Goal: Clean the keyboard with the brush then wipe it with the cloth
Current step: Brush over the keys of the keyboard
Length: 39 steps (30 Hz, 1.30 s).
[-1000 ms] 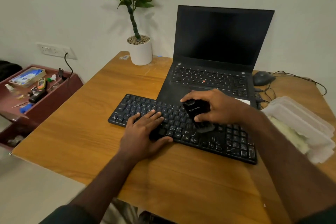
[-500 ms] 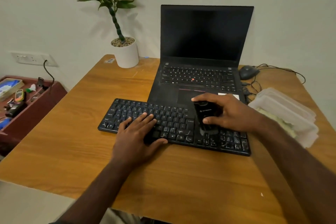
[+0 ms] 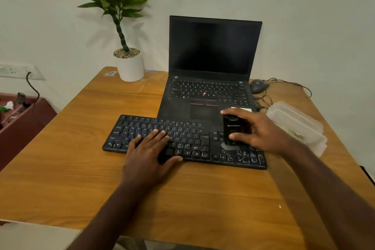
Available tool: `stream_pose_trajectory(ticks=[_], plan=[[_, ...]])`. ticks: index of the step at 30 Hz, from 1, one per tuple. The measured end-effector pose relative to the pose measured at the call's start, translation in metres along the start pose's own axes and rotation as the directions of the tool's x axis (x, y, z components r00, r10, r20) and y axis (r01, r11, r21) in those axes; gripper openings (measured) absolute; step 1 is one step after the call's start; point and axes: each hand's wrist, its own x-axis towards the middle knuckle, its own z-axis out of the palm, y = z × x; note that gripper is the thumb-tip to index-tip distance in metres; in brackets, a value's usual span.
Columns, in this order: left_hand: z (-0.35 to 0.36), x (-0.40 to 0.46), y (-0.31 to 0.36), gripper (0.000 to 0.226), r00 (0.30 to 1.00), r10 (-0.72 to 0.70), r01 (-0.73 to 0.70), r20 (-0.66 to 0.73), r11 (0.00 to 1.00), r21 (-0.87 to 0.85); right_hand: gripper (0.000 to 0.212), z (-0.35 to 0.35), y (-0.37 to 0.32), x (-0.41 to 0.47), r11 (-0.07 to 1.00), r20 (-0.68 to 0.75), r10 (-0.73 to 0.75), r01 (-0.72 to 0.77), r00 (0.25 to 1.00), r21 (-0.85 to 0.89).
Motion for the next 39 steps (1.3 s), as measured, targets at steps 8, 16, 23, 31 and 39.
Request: stream_pose_trajectory(ticks=[8,16,23,31,39], plan=[[0.001,0.0,0.0,0.084,1.0,-0.002,0.002,0.007,1.0,0.009,0.066,0.024,-0.02,0.017,1.0,-0.134,0.005,-0.008,0.991,-0.025],[-0.001,0.0,0.0,0.088,1.0,0.001,-0.001,0.01,1.0,0.001,0.068,0.001,-0.014,-0.012,0.987,-0.098,0.091,-0.103,0.991,-0.125],[-0.002,0.0,0.001,0.091,1.0,0.0,0.0,0.02,1.0,0.0,0.067,0.031,-0.019,-0.007,0.998,-0.182,0.031,-0.041,0.983,-0.052],[-0.003,-0.001,-0.007,0.089,1.0,-0.013,0.013,0.013,0.999,-0.03,0.067,-0.019,-0.019,-0.019,0.995,-0.239,0.1,-0.097,0.966,0.023],[-0.008,-0.002,-0.021,0.086,1.0,-0.008,0.008,0.006,0.999,-0.036,0.065,0.021,-0.015,-0.006,0.996,-0.216,0.054,-0.036,0.975,0.085]])
